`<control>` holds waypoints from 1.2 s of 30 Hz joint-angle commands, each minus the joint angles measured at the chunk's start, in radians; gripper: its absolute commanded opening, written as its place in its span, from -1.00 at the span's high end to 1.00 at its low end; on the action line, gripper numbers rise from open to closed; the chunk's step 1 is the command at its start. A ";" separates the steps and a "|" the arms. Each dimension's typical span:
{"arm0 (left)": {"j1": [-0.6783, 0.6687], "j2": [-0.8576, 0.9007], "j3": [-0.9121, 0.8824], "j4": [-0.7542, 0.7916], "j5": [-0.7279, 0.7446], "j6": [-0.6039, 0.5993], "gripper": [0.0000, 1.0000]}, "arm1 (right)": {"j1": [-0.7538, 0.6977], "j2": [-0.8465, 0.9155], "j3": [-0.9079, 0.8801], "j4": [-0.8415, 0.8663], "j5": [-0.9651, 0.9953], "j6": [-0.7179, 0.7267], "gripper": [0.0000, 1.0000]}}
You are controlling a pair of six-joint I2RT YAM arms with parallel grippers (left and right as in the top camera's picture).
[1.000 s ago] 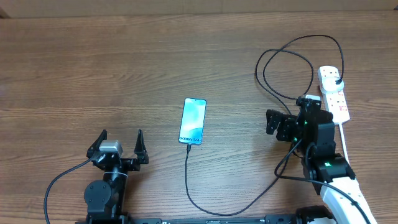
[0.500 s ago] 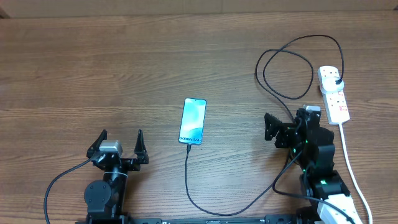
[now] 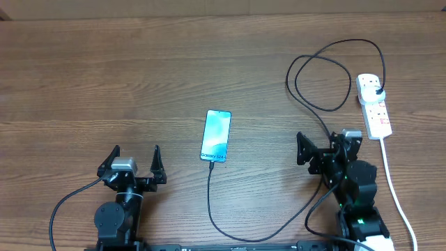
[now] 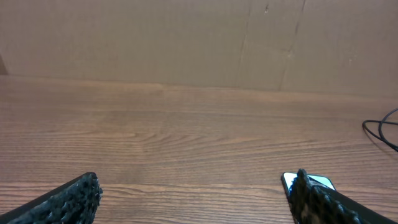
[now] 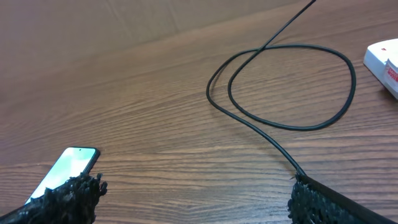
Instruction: Plug charger to phone and switch on socket
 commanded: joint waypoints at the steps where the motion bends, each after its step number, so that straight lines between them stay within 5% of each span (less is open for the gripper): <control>1: -0.005 -0.011 -0.003 -0.003 -0.013 0.023 -0.99 | 0.005 -0.048 -0.036 0.014 -0.006 0.003 -1.00; 36: -0.005 -0.011 -0.003 -0.003 -0.013 0.023 -0.99 | 0.005 -0.587 -0.113 -0.226 -0.043 -0.016 -0.99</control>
